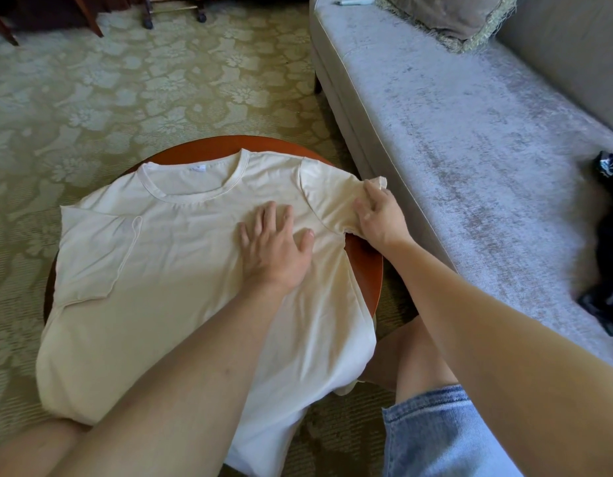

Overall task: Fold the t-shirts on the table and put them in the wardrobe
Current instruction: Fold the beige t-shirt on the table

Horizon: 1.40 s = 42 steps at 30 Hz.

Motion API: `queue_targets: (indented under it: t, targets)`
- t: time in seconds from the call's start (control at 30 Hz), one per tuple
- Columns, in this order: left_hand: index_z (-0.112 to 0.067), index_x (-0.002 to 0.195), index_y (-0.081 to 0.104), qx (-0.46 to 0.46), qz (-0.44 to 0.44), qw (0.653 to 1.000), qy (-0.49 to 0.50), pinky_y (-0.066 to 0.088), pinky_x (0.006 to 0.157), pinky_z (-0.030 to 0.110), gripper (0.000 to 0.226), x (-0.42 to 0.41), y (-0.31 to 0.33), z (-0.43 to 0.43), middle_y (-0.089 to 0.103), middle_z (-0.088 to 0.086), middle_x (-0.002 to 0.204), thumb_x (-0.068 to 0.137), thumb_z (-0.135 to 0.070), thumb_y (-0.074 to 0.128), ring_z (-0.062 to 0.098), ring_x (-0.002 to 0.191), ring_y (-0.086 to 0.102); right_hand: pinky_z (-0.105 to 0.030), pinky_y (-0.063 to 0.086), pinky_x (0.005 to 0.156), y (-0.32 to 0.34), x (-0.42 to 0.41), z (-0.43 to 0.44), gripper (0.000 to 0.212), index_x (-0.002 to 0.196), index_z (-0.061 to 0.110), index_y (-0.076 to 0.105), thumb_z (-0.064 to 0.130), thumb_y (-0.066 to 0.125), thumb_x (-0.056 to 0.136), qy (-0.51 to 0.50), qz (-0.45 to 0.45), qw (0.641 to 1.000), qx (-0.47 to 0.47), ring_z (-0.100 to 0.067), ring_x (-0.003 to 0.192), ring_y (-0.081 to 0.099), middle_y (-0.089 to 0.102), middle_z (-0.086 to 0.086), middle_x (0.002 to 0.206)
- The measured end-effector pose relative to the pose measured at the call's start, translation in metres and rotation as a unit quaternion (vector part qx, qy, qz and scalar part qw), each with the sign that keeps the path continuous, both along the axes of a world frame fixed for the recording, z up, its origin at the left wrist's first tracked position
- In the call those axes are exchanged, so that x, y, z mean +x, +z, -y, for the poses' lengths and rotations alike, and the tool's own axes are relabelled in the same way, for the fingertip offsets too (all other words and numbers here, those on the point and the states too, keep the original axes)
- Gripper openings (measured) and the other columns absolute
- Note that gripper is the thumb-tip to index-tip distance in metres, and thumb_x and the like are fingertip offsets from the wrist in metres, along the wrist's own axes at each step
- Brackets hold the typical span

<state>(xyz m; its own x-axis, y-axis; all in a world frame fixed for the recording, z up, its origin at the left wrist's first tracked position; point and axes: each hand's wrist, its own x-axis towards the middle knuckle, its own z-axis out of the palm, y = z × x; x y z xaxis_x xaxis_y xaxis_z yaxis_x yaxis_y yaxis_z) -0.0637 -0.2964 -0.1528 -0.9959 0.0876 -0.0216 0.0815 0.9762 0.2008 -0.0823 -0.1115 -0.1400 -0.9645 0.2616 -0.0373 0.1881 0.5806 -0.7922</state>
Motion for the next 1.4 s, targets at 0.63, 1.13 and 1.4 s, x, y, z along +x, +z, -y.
queue_targets:
  t: [0.63,1.13,1.4]
  targets:
    - [-0.026,0.153,0.019,0.014,0.012,0.985,0.174,0.007,0.119,0.054,0.063,0.008,0.05,0.17,0.003,0.005,0.163,0.097,-0.047,0.042,0.027,0.149,0.0,-0.036,0.051,0.081,0.071,-0.003,0.141,0.064,0.155,0.027,0.021,0.025,0.049,0.097,0.291,0.069,0.883,0.362,-0.031,0.128,0.049,-0.006,0.001,0.164]
    - [-0.031,0.156,0.001,-0.034,0.087,0.974,0.207,-0.008,0.117,0.057,0.079,0.006,0.008,0.189,-0.011,0.006,0.163,0.09,-0.073,0.015,0.032,0.148,-0.018,-0.053,0.001,0.12,-0.006,0.009,0.093,0.079,0.155,0.033,0.0,0.075,0.003,0.088,0.167,0.131,0.891,0.402,-0.026,0.15,-0.01,-0.01,0.002,0.164]
    - [-0.03,0.156,0.004,-0.028,0.071,0.972,0.223,-0.007,0.117,0.056,0.079,-0.032,0.004,0.184,-0.01,0.005,0.164,0.09,-0.073,0.017,0.03,0.149,-0.016,-0.051,0.002,0.121,-0.007,-0.031,0.093,0.078,0.156,0.032,0.001,0.073,0.005,0.09,0.166,0.11,0.891,0.407,-0.025,0.15,-0.008,-0.008,0.002,0.164]
